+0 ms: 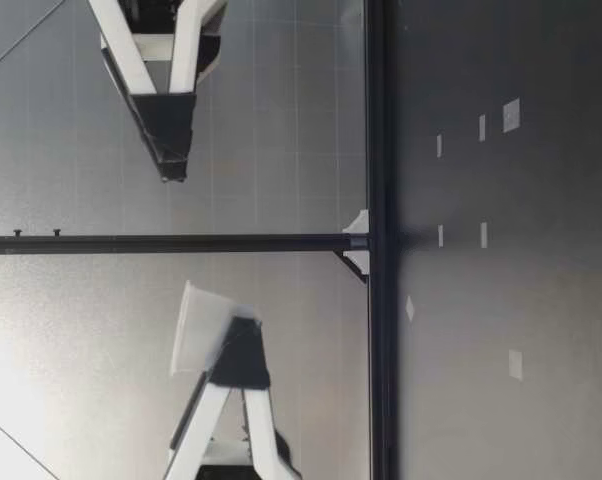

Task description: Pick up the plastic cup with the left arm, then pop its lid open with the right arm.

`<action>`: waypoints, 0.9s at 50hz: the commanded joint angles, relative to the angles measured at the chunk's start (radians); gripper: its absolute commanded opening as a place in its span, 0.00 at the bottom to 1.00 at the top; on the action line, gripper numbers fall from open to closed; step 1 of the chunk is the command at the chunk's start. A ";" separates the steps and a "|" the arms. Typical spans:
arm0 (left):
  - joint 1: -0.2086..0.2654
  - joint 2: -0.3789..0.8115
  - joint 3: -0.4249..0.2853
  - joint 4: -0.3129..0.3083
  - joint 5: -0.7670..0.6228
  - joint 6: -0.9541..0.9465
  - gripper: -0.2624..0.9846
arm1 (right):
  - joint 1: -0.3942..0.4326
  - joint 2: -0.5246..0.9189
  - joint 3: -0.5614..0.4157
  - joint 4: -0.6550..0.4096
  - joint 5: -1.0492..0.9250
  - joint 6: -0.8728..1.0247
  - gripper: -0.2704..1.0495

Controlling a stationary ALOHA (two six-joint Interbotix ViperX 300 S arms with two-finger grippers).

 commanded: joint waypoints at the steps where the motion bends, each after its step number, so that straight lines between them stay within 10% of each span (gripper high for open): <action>1: 0.000 -0.011 -0.015 0.002 0.003 0.002 0.29 | 0.005 -0.006 -0.009 0.003 -0.003 -0.002 0.69; 45: 0.002 -0.011 -0.018 0.002 0.017 0.003 0.29 | 0.006 0.005 -0.009 0.003 -0.008 -0.003 0.69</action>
